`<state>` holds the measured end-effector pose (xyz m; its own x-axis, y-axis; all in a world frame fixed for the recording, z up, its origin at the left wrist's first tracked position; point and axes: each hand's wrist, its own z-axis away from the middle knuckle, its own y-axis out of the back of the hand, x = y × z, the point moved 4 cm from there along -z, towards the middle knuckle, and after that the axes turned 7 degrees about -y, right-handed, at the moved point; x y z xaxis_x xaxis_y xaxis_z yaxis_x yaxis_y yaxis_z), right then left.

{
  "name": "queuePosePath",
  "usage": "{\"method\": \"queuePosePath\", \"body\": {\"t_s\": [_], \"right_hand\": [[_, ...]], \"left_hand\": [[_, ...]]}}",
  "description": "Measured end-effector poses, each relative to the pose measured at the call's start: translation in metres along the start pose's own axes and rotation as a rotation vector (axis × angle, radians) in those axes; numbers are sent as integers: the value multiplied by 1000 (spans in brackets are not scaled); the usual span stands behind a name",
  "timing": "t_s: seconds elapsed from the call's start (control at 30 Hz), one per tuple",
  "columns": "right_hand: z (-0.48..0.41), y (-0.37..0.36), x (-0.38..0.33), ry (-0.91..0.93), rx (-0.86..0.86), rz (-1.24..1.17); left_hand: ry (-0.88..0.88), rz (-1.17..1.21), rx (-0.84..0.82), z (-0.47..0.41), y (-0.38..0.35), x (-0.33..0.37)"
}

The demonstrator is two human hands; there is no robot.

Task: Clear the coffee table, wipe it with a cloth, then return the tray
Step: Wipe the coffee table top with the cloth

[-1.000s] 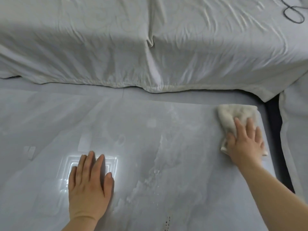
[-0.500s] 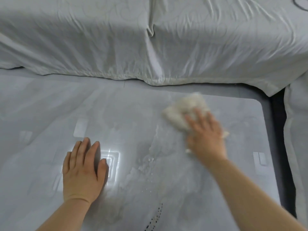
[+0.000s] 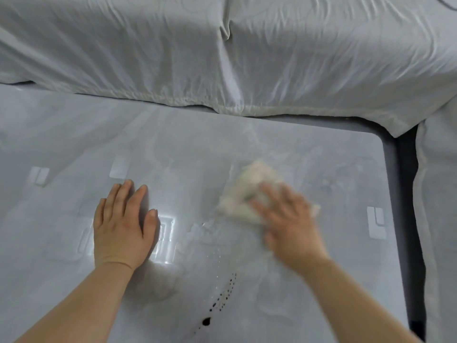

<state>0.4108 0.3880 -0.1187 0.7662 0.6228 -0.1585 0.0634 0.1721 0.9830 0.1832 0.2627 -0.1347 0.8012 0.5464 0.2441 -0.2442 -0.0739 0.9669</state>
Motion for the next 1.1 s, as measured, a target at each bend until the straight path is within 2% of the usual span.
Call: {"method": "queuePosePath", "body": {"t_s": [0.03,0.1,0.13,0.17,0.2,0.23,0.33,0.4,0.43,0.47,0.5,0.6,0.67,0.73,0.8,0.93,1.03,1.1], "right_hand": [[0,5,32,-193,-12,-61],[1,7,76,-735,39,-212],[0,2,78,-932,76,-254],[-4,-3,65,-1023,65,-241],[-10,-7,43,-1007,37,-239],[-16,-12,15,-904,8,-238],[-1,-27,-73,-380,4,-176],[16,-19,-83,-106,-43,-64],[20,-16,-67,-50,-49,-21],[25,-15,-42,-24,-20,17],[29,-11,-12,-95,-3,14],[51,2,75,-681,42,-151],[53,-1,80,-965,131,-238],[41,-12,48,-1103,102,-243],[26,-22,-3,-983,40,-248],[53,-35,-110,-421,-34,-62],[82,-29,-110,-219,-125,-23],[98,-24,-76,-222,-111,-7]], "left_hand": [[-1,0,-4,0,0,0],[-8,4,-4,0,0,0],[-12,3,-4,0,0,0],[-15,3,-5,1,-1,1],[-16,7,0,1,-1,0],[-18,14,12,1,0,0],[-17,24,18,3,-1,-1],[-22,36,25,2,-2,-1],[-27,35,22,2,-3,-2],[-25,31,18,2,-4,-3],[-21,26,17,2,-4,-4],[-29,23,22,3,-1,-1],[-31,32,23,2,0,-2],[-37,48,-1,3,-2,-4],[-58,62,15,2,-4,-5],[-77,76,58,4,-8,-10],[-80,90,58,2,-6,-7],[-108,99,2,3,-5,-10]]}}
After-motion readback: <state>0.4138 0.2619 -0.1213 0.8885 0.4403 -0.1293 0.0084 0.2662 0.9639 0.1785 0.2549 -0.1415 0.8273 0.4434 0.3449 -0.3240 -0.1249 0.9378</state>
